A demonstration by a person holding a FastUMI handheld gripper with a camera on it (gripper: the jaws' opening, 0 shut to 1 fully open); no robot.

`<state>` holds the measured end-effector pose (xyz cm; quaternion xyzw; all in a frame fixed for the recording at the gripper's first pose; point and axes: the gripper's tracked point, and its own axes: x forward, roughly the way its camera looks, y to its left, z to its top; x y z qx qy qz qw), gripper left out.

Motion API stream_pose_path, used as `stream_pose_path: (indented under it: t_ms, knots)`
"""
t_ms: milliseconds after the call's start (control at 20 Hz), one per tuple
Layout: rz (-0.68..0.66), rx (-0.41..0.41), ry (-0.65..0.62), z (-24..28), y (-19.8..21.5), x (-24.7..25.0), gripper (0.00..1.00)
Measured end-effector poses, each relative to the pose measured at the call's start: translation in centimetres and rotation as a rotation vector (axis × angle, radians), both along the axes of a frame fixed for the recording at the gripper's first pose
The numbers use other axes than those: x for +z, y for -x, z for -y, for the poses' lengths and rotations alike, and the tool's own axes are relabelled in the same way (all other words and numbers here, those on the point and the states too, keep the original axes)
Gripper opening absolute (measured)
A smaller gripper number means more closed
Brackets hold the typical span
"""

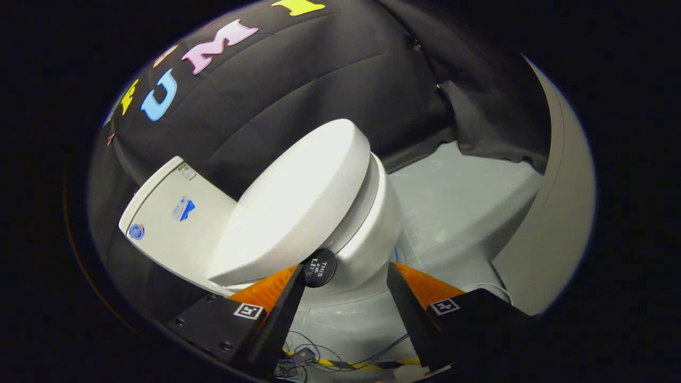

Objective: Open the toilet lid.

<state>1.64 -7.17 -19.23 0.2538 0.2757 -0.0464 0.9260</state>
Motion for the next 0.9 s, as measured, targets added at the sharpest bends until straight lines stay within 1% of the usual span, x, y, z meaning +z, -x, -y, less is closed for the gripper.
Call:
stream_pose_path:
  t_ms: [50, 100, 150, 250, 350, 400, 500, 550, 600, 650, 700, 800, 900]
  knots:
    - [-0.006, -0.011, -0.024, 0.1, -0.2, -0.2, 0.97]
    - [-0.005, -0.022, -0.056, 0.0, -0.5, -0.1, 0.95]
    - [-0.017, -0.025, -0.078, -0.1, -0.7, -0.3, 0.89]
    - [-0.013, -0.014, -0.137, -0.7, -1.0, -0.1, 0.89]
    - [-0.008, -0.028, -0.165, -0.6, -1.4, -0.1, 0.69]
    - [-0.003, -0.021, -0.187, -0.9, -1.3, 0.0, 0.69]
    - [-0.011, -0.038, -0.291, -1.6, -1.6, 0.3, 0.54]
    - [-0.011, -0.039, -0.316, -1.6, -1.6, 0.4, 0.46]
    - [0.000, -0.029, -0.329, -1.5, -1.7, 0.5, 0.46]
    - [0.002, -0.048, -0.355, -2.0, -2.4, 0.4, 0.40]
    - [0.002, -0.047, -0.357, -2.0, -2.3, 0.5, 0.35]
    - [0.003, -0.021, -0.357, -1.9, -1.9, 1.0, 0.25]
    - [0.003, -0.006, -0.385, -2.1, -2.0, 1.0, 0.25]
